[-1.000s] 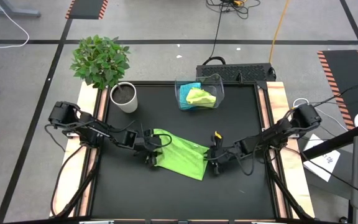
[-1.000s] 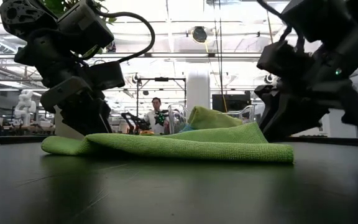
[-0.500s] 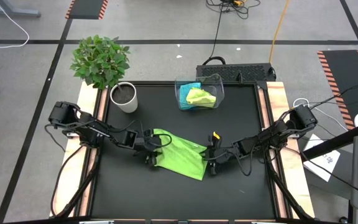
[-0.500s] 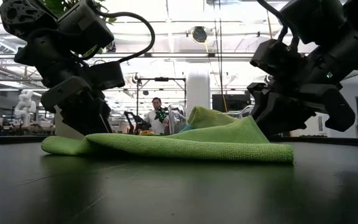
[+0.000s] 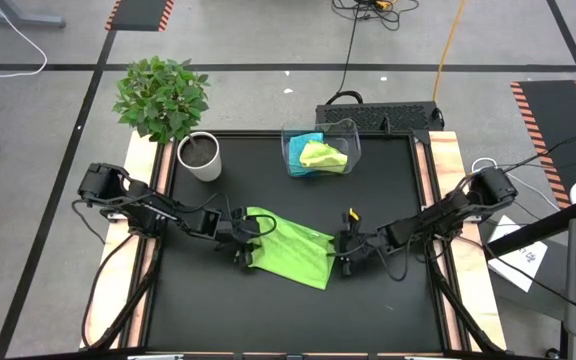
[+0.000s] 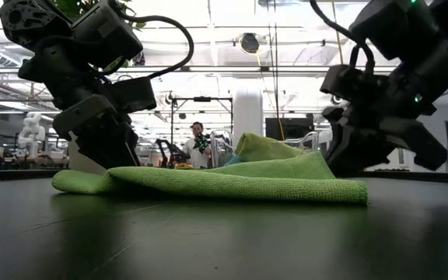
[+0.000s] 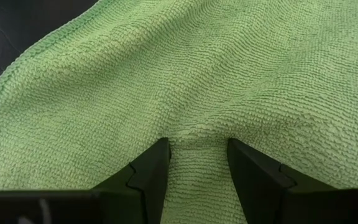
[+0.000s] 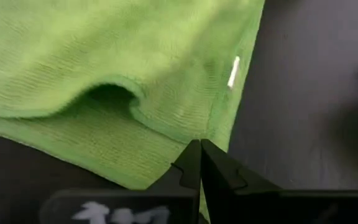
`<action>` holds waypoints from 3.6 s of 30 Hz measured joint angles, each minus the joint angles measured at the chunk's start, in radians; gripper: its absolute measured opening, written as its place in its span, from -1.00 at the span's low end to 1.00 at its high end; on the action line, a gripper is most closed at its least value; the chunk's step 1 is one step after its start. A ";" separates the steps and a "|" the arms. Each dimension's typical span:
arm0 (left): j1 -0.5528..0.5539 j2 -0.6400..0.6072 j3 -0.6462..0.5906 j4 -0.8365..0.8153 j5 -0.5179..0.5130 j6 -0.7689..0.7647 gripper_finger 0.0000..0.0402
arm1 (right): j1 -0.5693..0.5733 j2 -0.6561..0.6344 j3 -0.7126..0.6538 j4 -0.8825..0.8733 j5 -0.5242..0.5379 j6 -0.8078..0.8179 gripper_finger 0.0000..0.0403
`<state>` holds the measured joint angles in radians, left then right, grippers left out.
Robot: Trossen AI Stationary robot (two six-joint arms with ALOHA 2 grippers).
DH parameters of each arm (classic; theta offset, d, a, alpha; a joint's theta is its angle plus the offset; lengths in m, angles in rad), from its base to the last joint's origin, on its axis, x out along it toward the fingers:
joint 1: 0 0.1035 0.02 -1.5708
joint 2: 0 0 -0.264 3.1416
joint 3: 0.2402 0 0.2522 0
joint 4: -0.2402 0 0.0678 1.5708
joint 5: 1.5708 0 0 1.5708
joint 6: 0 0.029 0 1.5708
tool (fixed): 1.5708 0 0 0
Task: Fold microfiber towels
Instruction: Fold the green microfiber cloth
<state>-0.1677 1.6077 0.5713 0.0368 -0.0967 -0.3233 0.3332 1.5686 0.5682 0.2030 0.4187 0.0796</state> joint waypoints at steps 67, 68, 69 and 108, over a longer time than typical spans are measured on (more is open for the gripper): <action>0.010 0.000 0.000 0.021 -0.004 -0.055 -0.15 | -0.015 0.065 -0.133 0.474 -0.134 -0.051 -0.32; 0.010 0.000 0.001 0.020 -0.004 -0.053 -0.15 | -0.016 0.086 -0.120 0.477 -0.134 -0.053 -0.32; 0.010 0.000 0.001 0.020 -0.004 -0.051 -0.15 | -0.017 0.105 -0.108 0.481 -0.135 -0.056 -0.32; -0.011 0.000 -0.001 0.009 -0.013 -0.025 -0.15 | 0.080 -0.131 -0.082 -0.034 0.209 0.037 -1.00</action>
<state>-0.1787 1.6077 0.5701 0.0462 -0.1094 -0.3484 0.4132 1.4372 0.4866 0.1686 0.6272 0.1161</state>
